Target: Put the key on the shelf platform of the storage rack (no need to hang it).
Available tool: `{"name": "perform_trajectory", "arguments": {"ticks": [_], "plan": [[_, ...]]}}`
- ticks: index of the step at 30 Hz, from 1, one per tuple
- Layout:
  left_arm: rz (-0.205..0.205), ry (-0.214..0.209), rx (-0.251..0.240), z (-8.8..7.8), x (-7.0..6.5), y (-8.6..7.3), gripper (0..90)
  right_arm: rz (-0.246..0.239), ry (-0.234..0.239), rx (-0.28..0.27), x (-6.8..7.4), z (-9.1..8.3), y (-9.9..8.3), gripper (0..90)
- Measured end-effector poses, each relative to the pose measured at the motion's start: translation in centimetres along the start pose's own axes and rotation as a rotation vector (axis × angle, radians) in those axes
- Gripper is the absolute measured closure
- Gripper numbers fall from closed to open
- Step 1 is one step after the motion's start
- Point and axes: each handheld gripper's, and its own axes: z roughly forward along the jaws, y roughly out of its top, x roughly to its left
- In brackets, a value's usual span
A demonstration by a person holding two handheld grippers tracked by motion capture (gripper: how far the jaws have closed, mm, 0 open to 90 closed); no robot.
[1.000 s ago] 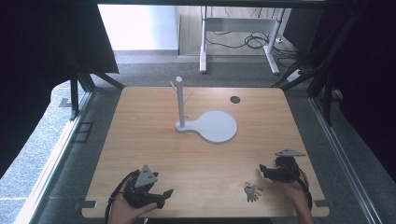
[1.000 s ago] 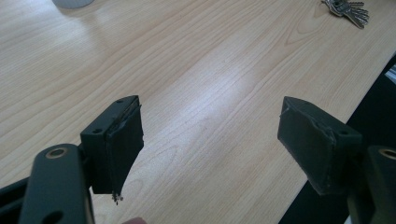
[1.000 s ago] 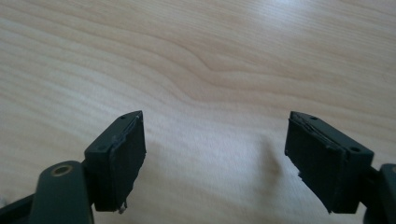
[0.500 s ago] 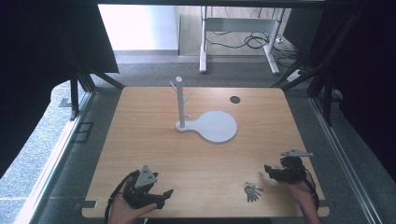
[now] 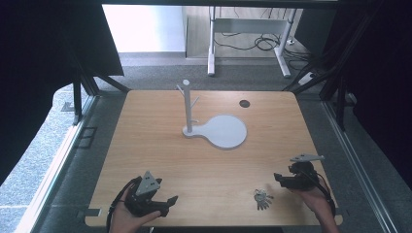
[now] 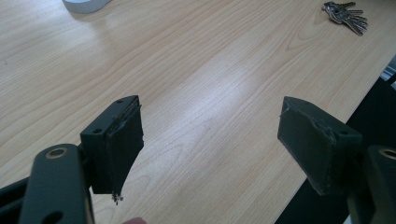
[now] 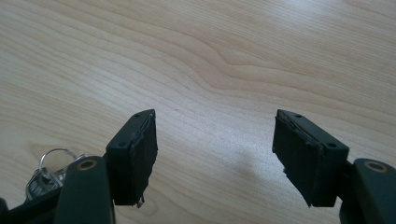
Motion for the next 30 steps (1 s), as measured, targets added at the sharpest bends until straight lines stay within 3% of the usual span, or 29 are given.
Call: {"name": "perform_trajectory", "arguments": {"ticks": [5, 18, 20, 30], "plan": [[0.001, -0.003, 0.000, 0.1, 0.1, 0.0, 22.7, -0.023, -0.003, 0.024, 0.3, -0.7, 0.5, 31.1], [-0.003, 0.000, 0.007, 0.3, 0.2, 0.0, 22.7, -0.102, 0.051, 0.069, 2.2, -1.7, 1.3, 31.7], [-0.006, 0.000, 0.008, 0.5, 0.2, -0.1, 22.7, -0.137, 0.059, 0.074, 3.0, -1.7, 1.5, 31.2], [-0.009, -0.004, 0.013, 0.7, 0.4, -0.2, 22.7, -0.197, 0.084, 0.110, 5.4, -1.7, 2.0, 29.0]]}}
